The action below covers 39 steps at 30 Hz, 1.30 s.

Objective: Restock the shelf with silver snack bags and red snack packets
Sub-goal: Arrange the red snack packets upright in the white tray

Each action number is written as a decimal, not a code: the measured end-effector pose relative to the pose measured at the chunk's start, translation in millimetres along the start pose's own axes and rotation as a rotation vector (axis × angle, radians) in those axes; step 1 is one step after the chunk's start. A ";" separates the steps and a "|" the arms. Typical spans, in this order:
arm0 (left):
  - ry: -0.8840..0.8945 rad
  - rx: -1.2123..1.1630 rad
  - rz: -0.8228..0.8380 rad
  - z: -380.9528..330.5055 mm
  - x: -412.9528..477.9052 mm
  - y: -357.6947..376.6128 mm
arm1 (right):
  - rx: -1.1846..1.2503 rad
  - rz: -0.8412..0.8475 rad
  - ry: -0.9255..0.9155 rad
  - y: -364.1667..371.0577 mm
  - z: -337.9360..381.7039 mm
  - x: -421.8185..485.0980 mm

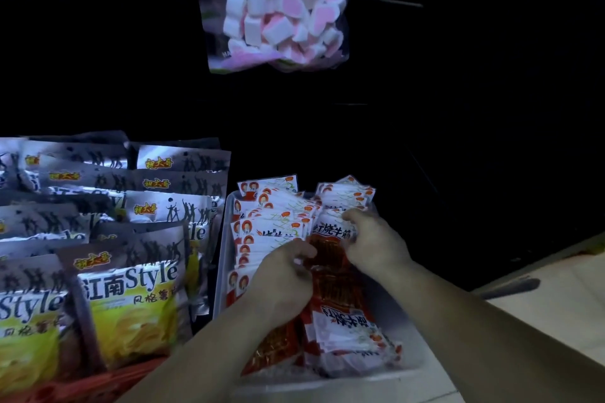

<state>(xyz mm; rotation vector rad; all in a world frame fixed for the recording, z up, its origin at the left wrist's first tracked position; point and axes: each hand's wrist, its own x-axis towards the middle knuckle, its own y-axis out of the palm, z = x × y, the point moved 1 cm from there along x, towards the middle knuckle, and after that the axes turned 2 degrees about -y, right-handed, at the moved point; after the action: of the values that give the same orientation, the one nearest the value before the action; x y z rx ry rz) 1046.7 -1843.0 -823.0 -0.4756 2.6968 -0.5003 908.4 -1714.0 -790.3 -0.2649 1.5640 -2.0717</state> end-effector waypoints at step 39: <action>0.388 -0.218 -0.230 -125.0 -137.8 -44.4 | 0.896 -0.336 -0.049 -148.3 81.3 -196.6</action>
<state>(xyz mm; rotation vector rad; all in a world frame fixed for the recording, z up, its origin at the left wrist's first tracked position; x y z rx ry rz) 1129.6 -1794.5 -657.5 -0.8329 3.1058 -0.3919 1068.0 -1651.8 -595.6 -0.2418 0.4582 -2.7614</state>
